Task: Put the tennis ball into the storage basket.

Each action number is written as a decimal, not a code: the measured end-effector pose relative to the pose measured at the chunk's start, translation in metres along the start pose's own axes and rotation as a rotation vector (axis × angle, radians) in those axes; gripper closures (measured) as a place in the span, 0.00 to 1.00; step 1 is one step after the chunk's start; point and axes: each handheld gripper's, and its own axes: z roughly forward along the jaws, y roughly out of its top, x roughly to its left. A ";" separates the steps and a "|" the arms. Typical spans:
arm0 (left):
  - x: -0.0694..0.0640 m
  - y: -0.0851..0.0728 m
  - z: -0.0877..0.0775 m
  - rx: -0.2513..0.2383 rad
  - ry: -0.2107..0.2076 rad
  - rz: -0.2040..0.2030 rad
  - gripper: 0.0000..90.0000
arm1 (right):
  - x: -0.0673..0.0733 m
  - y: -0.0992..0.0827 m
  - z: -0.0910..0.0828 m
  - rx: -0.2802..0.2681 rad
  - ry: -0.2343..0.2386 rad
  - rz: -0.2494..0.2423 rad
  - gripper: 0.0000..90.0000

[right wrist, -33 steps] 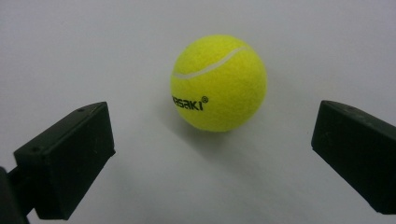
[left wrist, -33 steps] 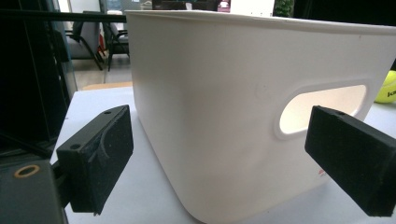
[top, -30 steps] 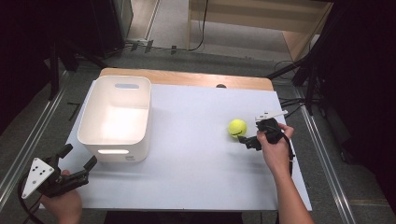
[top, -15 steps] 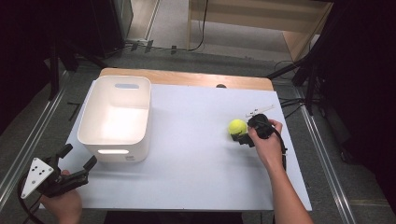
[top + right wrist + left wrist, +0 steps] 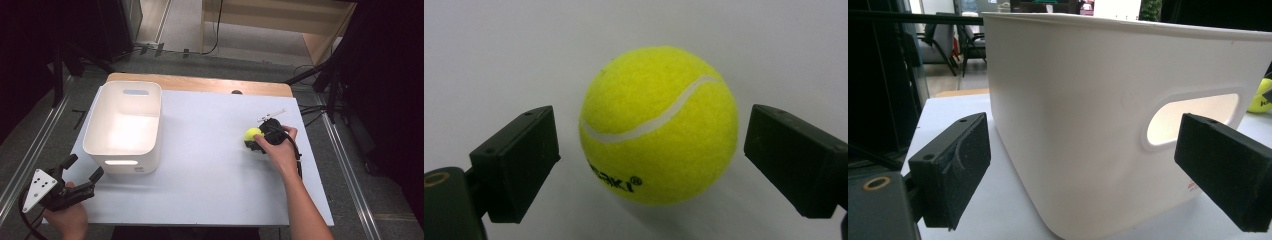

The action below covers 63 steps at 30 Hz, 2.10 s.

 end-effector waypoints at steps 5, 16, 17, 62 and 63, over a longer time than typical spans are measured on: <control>0.000 0.000 0.000 0.001 0.001 0.001 0.09 | 0.000 0.001 0.010 0.022 -0.014 -0.002 0.07; 0.000 0.000 0.000 -0.001 -0.001 0.001 0.09 | -0.003 0.002 0.012 0.015 0.009 0.024 0.26; 0.000 0.000 0.000 -0.001 0.000 0.001 0.09 | -0.004 0.001 0.012 0.016 0.018 0.023 0.27; -0.001 0.000 0.001 0.006 -0.007 0.006 0.09 | 0.073 0.071 -0.032 -0.074 0.203 -0.224 0.27; -0.001 0.000 0.001 0.007 -0.007 0.005 0.09 | 0.075 0.073 -0.033 -0.078 0.208 -0.227 0.27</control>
